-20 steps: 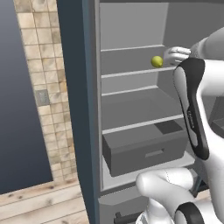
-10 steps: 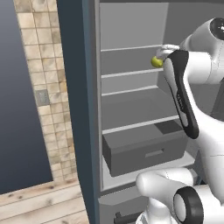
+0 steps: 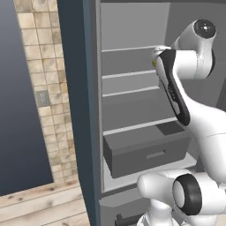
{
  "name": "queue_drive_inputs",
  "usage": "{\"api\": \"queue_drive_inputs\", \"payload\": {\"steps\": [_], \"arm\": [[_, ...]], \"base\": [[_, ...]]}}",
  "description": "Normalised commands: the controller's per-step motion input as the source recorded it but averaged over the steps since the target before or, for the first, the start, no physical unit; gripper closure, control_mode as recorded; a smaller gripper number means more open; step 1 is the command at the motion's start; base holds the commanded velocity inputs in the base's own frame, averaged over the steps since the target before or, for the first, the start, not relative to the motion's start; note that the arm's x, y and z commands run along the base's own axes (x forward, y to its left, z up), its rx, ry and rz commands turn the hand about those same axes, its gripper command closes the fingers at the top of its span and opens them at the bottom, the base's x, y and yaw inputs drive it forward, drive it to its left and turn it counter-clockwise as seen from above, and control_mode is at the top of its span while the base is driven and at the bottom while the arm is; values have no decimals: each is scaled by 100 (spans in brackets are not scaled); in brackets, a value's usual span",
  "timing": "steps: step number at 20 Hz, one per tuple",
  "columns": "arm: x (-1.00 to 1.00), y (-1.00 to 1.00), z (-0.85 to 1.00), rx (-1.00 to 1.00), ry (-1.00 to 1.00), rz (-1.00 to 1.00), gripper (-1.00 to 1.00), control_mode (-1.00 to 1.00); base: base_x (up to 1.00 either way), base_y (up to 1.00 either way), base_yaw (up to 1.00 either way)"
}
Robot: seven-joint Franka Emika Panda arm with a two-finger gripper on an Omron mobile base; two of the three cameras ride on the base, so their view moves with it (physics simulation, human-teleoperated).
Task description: Retrieve a lemon from the fridge and place it on the cutting board with the fish.
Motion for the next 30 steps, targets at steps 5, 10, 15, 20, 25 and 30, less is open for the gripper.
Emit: {"api": "queue_drive_inputs", "payload": {"steps": [5, 10, 15, 20, 25, 30], "arm": [[48, -19, -8, -2, 1, 2, -100, -100], [40, -7, 0, 0, 4, 5, -100, -100], [39, 0, -5, 0, 4, 7, -100, -100], [46, 0, -12, 0, 7, 2, -100, -100], [21, 0, 0, -3, 7, 0, -100, -100], [5, 0, -1, -3, 1, 0, -100, -100]], "base": [[0, 0, 0], [0, 0, 0], [0, 0, 0], [0, 0, 0], [0, 0, 0], [0, 0, 0]]}}
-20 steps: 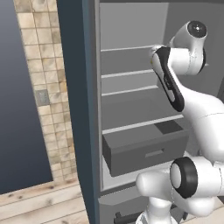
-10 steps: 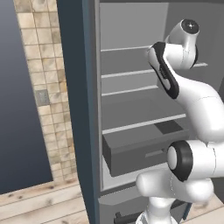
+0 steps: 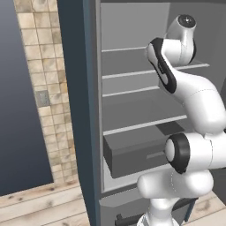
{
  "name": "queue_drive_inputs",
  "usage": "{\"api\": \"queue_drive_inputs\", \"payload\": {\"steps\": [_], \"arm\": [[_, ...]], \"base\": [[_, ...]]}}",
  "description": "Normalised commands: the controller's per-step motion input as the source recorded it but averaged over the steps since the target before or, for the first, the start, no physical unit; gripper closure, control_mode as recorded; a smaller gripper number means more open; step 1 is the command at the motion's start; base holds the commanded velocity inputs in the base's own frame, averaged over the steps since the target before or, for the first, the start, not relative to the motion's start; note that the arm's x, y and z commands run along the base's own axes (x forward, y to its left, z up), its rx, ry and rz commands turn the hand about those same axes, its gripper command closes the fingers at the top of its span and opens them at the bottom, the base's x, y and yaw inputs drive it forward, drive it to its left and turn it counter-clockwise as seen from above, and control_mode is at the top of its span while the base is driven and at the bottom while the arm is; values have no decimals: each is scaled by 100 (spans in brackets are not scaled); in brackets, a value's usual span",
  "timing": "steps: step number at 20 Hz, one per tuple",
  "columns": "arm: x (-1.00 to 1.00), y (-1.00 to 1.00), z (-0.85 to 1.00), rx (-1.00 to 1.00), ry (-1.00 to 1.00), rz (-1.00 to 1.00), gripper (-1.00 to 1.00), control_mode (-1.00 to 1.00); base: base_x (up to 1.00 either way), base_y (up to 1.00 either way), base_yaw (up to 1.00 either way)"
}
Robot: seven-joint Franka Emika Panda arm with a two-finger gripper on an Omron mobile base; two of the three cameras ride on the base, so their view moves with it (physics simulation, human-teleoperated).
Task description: Retrieve a lemon from the fridge and place it on the cutting board with the fish.
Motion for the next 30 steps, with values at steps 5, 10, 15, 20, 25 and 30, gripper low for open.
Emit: {"api": "queue_drive_inputs", "payload": {"steps": [5, 10, 15, 20, 25, 30], "arm": [[7, 0, -10, -3, 1, 0, -100, -100], [9, -2, -13, -2, 4, 0, -100, -100], [12, 0, -17, -1, 5, 0, -100, -100], [10, -4, -4, 0, 0, 0, -100, -100], [8, -5, 0, 0, 0, 1, -100, -100], [4, 0, -3, 0, 2, 0, 100, -100]], "base": [[0, 0, 0], [0, 0, 0], [0, 0, 0], [0, 0, 0], [0, 0, 0], [0, 0, 0]]}}
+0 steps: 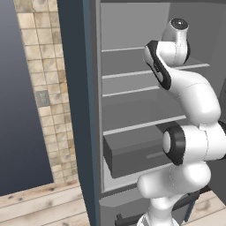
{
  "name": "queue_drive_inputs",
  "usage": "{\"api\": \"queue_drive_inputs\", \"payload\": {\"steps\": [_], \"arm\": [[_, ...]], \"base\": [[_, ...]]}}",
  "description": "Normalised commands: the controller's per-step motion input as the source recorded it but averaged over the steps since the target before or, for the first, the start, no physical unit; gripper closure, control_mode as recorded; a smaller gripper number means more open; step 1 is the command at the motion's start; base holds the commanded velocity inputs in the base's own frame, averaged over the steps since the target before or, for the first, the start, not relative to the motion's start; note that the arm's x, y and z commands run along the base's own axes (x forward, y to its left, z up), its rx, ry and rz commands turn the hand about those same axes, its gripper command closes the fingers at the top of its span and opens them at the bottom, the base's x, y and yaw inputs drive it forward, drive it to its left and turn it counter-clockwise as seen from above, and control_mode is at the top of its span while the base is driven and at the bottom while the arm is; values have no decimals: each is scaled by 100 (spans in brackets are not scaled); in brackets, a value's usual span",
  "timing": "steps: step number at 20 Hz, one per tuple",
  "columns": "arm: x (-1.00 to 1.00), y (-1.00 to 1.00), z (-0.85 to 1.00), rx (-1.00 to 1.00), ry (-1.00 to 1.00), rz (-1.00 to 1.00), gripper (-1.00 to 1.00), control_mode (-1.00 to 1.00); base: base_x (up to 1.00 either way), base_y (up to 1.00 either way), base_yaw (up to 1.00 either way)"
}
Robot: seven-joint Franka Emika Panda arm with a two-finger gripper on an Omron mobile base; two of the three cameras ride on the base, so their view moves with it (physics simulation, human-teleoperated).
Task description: Retrieve a lemon from the fridge and place it on the cutting board with the fish.
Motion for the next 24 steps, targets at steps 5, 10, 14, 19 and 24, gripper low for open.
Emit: {"api": "queue_drive_inputs", "payload": {"steps": [5, 10, 14, 19, 24], "arm": [[0, 0, 0, 0, 0, 0, 100, -100], [-81, 2, 2, 0, -11, 0, 100, -100], [-100, 0, 4, 0, -5, -2, 100, -100], [-100, 18, 9, 0, 0, -5, 100, -100], [-100, 43, 3, 0, 1, -6, 100, -100]], "base": [[0, 0, 0], [0, 0, 0], [0, 0, 0], [0, 0, 0], [0, 0, 0]]}}
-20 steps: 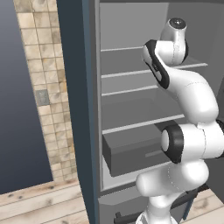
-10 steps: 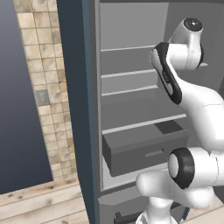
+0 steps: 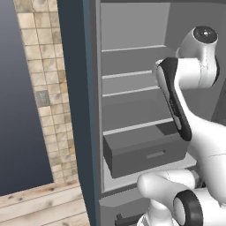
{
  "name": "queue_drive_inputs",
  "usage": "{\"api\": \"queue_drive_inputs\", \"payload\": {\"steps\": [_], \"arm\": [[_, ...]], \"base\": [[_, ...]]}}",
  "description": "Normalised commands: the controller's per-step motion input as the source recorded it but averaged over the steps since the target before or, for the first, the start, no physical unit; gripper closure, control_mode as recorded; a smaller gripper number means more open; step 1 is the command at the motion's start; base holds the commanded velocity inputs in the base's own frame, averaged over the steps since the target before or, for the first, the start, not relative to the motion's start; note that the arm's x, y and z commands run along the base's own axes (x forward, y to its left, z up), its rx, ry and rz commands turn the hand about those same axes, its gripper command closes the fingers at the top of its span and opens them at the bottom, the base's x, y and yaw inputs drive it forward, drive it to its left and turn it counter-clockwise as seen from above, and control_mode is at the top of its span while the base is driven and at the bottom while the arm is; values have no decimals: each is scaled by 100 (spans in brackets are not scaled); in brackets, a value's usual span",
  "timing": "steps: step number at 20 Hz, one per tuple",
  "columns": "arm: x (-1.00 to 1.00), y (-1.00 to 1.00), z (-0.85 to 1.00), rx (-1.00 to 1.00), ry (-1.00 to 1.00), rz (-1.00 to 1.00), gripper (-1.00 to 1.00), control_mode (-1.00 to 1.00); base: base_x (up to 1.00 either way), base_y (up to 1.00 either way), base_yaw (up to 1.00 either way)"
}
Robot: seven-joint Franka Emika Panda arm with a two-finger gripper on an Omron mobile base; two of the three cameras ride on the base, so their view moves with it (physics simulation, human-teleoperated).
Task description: Retrieve a lemon from the fridge and place it on the cutting board with the fish.
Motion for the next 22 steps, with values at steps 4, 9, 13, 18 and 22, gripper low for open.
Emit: {"api": "queue_drive_inputs", "payload": {"steps": [4, 9, 13, 18, 22], "arm": [[-100, 31, -2, 2, 1, -3, 100, -100], [-100, 0, -31, 6, 0, 0, 100, -100], [-100, 11, -58, 1, 0, 0, 100, -100], [-85, 10, -61, 0, 0, 0, 100, -100], [-22, 0, -44, 0, 0, 0, 100, -100]], "base": [[0, 0, 0], [0, 0, 0], [0, 0, 0], [0, 0, 0], [0, 0, 0]]}}
